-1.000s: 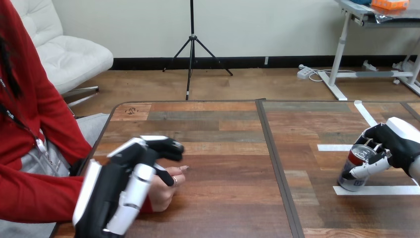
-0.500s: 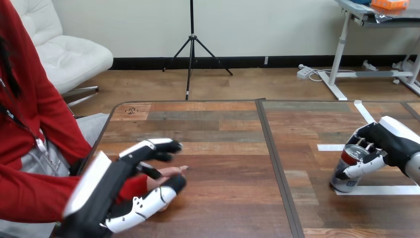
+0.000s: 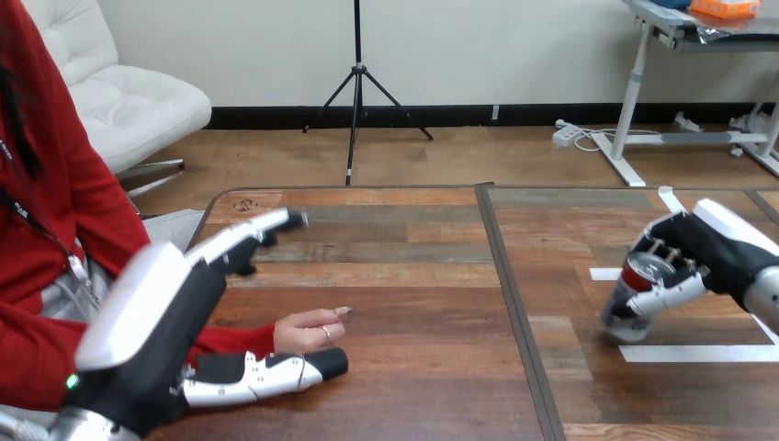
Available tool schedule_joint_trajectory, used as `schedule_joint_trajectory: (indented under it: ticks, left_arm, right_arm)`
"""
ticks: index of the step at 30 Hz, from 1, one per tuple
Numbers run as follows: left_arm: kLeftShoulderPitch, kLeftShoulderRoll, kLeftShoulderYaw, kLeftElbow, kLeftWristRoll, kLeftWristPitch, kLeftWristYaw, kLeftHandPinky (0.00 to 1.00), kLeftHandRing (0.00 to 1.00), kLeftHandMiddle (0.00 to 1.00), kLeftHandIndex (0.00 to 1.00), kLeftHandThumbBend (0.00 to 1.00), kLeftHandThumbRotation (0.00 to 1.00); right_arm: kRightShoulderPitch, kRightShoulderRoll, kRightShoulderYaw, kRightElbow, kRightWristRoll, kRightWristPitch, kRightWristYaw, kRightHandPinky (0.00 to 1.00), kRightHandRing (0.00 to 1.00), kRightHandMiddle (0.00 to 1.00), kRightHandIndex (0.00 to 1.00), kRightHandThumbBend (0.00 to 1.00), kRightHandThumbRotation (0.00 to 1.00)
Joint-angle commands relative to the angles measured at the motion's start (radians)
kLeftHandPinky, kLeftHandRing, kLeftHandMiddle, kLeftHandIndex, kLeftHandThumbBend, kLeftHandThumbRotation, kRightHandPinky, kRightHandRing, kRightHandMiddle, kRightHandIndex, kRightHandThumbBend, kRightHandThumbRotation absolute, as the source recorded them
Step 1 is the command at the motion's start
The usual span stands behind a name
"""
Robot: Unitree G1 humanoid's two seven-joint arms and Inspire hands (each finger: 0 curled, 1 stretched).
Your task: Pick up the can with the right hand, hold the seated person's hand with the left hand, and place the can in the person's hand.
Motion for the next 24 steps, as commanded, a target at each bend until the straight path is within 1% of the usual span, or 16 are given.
schedule_joint_trajectory:
  ticks: [1,2,4,7,12,17,24]
  left_arm:
    - [-0.089,0.029,0.026,-0.028,0.058,-0.041,0.052,0.71,0.84,0.88,0.87,1.00,0.49]
    - [-0.093,0.031,0.027,-0.023,0.069,-0.048,0.060,0.71,0.84,0.87,0.87,1.00,0.49]
    - [-0.101,0.040,0.031,-0.024,0.102,-0.042,0.065,0.71,0.84,0.87,0.87,1.00,0.48]
    - [-0.110,0.050,0.032,-0.019,0.130,-0.036,0.069,0.71,0.84,0.86,0.86,1.00,0.45]
    - [-0.125,0.052,0.030,-0.004,0.174,-0.031,0.092,0.71,0.84,0.85,0.84,1.00,0.43]
    - [-0.138,0.057,0.025,0.005,0.202,-0.013,0.094,0.67,0.82,0.85,0.82,1.00,0.42]
    - [-0.165,0.059,0.015,0.036,0.206,0.000,0.088,0.61,0.79,0.83,0.81,1.00,0.38]
  right_arm:
    - [-0.078,-0.036,-0.031,-0.074,0.032,-0.033,0.001,0.36,0.39,0.44,0.48,0.78,0.00]
    - [-0.077,-0.036,-0.031,-0.076,0.032,-0.032,0.000,0.36,0.39,0.44,0.48,0.78,0.00]
    - [-0.075,-0.035,-0.031,-0.080,0.034,-0.034,0.000,0.37,0.39,0.44,0.48,0.78,0.00]
    - [-0.072,-0.034,-0.033,-0.082,0.038,-0.038,0.000,0.36,0.40,0.45,0.48,0.78,0.00]
    - [-0.070,-0.033,-0.030,-0.087,0.035,-0.038,-0.001,0.37,0.40,0.45,0.48,0.78,0.00]
    - [-0.069,-0.031,-0.031,-0.089,0.037,-0.040,-0.002,0.37,0.40,0.45,0.48,0.78,0.00]
    - [-0.070,-0.027,-0.032,-0.084,0.041,-0.037,-0.001,0.38,0.40,0.45,0.48,0.79,0.00]
